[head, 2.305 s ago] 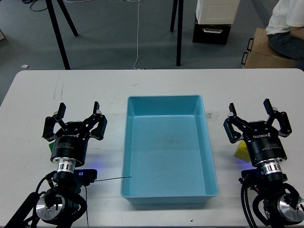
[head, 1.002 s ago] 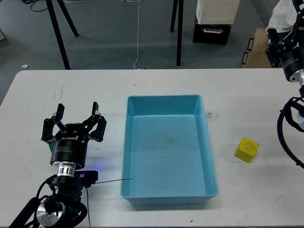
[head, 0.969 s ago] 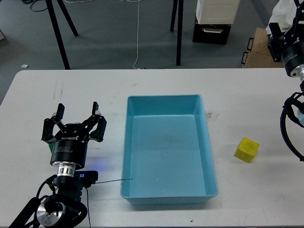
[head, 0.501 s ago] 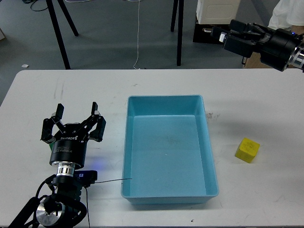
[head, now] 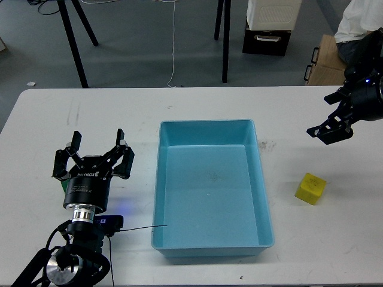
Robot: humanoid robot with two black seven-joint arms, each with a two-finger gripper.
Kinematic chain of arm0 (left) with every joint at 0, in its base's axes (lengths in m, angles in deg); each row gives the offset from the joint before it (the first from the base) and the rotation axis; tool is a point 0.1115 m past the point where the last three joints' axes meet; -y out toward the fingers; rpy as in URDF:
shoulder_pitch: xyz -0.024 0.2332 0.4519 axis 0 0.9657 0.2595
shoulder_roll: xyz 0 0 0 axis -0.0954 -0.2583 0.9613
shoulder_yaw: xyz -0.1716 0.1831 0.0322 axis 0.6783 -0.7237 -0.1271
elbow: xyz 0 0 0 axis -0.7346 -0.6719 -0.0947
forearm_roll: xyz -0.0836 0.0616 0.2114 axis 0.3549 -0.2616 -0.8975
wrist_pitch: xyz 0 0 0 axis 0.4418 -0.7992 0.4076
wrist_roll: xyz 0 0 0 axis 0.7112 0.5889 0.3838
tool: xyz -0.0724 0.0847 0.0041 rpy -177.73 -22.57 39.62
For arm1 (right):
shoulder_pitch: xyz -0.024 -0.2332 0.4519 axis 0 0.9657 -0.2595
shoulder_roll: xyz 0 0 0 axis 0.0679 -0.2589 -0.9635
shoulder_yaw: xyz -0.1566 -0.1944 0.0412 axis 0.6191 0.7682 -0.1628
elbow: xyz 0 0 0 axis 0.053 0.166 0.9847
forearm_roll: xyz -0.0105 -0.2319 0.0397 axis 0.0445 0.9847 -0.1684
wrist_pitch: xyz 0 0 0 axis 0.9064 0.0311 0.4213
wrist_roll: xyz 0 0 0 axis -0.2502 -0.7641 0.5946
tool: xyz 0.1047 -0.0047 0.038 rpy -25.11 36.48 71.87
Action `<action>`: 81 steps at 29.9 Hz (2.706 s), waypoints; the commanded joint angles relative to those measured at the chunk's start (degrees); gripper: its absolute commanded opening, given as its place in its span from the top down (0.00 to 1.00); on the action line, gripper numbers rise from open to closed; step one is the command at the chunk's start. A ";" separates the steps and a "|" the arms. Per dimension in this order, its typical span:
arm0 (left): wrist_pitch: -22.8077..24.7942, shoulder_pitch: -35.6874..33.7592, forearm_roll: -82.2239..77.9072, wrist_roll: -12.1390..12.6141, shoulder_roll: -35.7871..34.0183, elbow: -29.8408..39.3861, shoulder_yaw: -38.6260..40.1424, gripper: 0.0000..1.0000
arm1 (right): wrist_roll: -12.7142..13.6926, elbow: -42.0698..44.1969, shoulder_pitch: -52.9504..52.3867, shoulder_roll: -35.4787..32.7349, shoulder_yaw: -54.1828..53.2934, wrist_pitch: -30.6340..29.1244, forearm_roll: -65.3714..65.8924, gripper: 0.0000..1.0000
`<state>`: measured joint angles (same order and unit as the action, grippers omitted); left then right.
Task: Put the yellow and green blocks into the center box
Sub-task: 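Raise the right gripper and swing it over the yellow cube, then lower the right gripper onto the yellow cube and close on it, then carry the yellow cube over the tray and release it inside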
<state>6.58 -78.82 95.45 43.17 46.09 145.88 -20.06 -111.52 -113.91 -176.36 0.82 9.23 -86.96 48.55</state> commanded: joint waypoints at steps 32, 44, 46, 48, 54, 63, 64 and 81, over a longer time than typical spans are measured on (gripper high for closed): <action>0.09 0.09 0.01 0.00 -0.02 -0.08 0.72 0.00 | 0.01 6.95 14.66 9.60 4.18 -0.78 -2.18 0.03; 0.00 0.09 0.01 -0.09 -0.02 -0.08 0.89 0.00 | 0.01 7.75 17.48 10.31 3.92 -0.78 -2.00 0.18; 0.09 0.18 0.01 -0.09 -0.02 -0.08 0.89 0.00 | 0.01 8.01 17.48 10.31 3.83 -0.78 -1.83 0.24; 0.09 0.18 0.01 -0.09 -0.02 -0.34 0.89 0.00 | 0.01 8.28 17.48 10.31 3.83 -0.78 -1.83 0.26; 0.09 0.18 0.01 -0.09 -0.02 -0.52 0.89 0.00 | 0.01 9.50 17.57 10.48 3.83 -0.78 -1.83 0.36; 0.09 0.10 0.01 -0.09 -0.02 -0.52 0.98 0.00 | 0.01 10.74 16.17 12.33 3.74 -0.78 -1.39 0.83; 0.09 0.18 0.01 -0.09 -0.02 -0.52 0.98 0.00 | 0.01 10.65 15.29 12.33 3.66 -0.78 -1.39 0.87; 0.00 0.01 0.01 -0.09 0.07 -0.52 1.07 0.00 | 0.01 0.81 -11.79 19.08 1.28 -0.78 -10.26 0.90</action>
<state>6.67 -78.76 95.46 43.08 46.11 145.36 -19.08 -111.51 -112.57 -185.67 15.47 9.98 -87.74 41.70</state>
